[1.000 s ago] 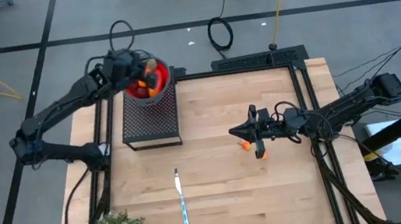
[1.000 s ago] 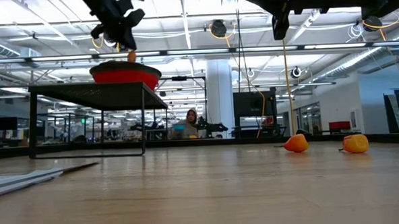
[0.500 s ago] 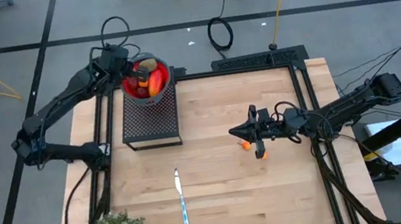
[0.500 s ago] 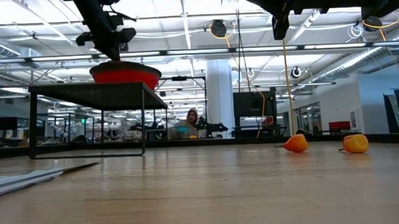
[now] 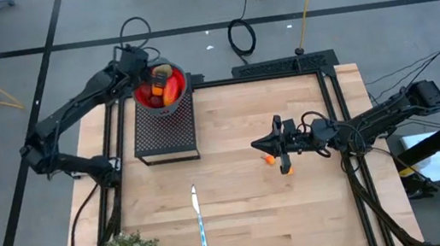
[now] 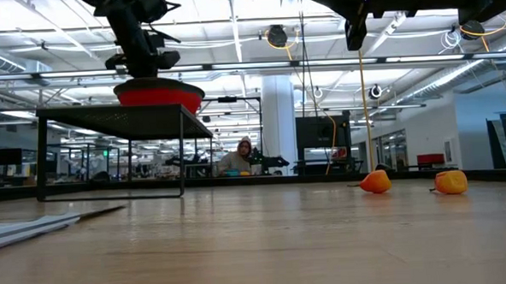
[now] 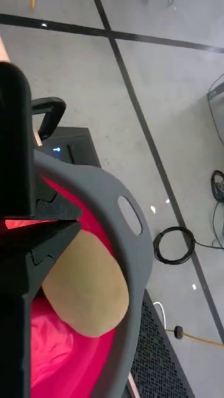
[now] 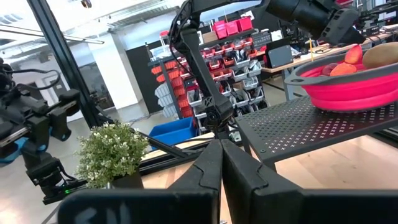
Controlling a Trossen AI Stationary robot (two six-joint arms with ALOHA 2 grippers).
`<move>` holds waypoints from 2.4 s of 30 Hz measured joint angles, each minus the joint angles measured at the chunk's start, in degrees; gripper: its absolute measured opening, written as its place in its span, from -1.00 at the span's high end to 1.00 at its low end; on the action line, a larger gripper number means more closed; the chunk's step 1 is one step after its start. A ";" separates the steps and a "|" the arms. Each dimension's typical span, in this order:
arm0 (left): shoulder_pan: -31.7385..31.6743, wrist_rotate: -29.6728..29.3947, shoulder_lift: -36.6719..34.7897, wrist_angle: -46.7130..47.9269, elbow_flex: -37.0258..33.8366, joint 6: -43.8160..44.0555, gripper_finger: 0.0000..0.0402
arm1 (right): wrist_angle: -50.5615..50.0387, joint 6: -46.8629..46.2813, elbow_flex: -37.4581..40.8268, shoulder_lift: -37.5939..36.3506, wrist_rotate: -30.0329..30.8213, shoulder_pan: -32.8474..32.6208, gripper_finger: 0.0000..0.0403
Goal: Pick & Place Fruit
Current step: Put the peach into the red strainer bowl on the shelf
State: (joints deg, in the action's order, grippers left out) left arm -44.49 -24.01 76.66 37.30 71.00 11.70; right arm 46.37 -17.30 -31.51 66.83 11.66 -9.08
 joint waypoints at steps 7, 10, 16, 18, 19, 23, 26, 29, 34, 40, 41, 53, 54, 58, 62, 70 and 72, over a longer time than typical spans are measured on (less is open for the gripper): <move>-0.42 0.35 0.63 -0.07 0.00 0.01 1.00 | 0.01 0.02 0.00 -0.02 0.00 -0.01 1.00; -0.71 1.68 1.49 0.18 0.00 0.00 1.00 | 0.00 0.11 0.00 -0.02 0.00 -0.02 1.00; -0.82 3.06 3.27 0.19 0.00 -0.74 1.00 | 0.00 0.07 0.00 -0.02 0.00 -0.01 1.00; -0.81 3.06 3.31 -0.21 0.00 -0.82 0.98 | 0.00 0.07 0.00 -0.02 0.00 -0.02 1.00; -0.81 3.03 3.33 -0.35 0.00 -0.90 0.97 | 0.00 0.05 0.00 -0.02 0.00 -0.02 1.00; -0.81 2.99 3.37 -0.79 0.00 -1.09 0.90 | 0.00 0.04 0.00 -0.02 0.00 -0.02 1.00; -0.81 2.97 3.37 -0.79 0.00 -1.20 0.81 | 0.00 0.04 0.00 -0.02 0.00 -0.02 1.00; -0.81 2.96 3.37 -0.79 0.00 -1.22 0.67 | 0.02 0.04 0.00 -0.02 0.00 -0.02 1.00; -0.81 3.00 2.11 -0.84 0.00 -1.25 0.40 | 0.02 0.00 0.00 -0.02 0.00 -0.02 1.00; -0.09 4.46 -4.60 -0.96 0.00 1.11 0.23 | 0.02 0.01 0.00 -0.02 -0.24 -0.02 1.00; 0.39 4.47 -6.06 -0.95 0.00 1.66 0.22 | 0.02 0.02 0.00 -0.02 -0.68 -0.02 1.00; 14.25 11.18 -20.14 -0.94 0.00 5.50 0.41 | -9.18 1.70 0.00 -1.53 -2.99 -0.02 1.00; 15.71 12.46 -20.72 -0.94 0.00 5.34 0.45 | -11.87 1.64 0.02 -2.12 -2.99 -0.02 1.00; 21.34 15.70 -21.78 -0.94 0.00 5.11 0.62 | -21.13 1.49 0.02 -5.03 -3.01 -0.02 1.00; 26.00 16.86 -22.01 -0.93 0.00 4.28 0.82 | -29.45 0.87 0.02 -8.27 -5.55 -0.02 1.00; 32.13 18.04 -21.49 -2.74 0.00 -0.16 0.96 | -47.74 -7.19 0.02 -13.41 -15.35 -0.39 1.00; 33.03 18.11 -21.55 -4.52 0.00 -1.89 0.99 | -52.02 -10.08 0.02 -14.28 -17.22 -1.06 1.00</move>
State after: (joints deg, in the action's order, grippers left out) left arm -11.46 -5.91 55.11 32.78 71.00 9.81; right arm -5.65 -27.38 -31.48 52.55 -5.56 -10.14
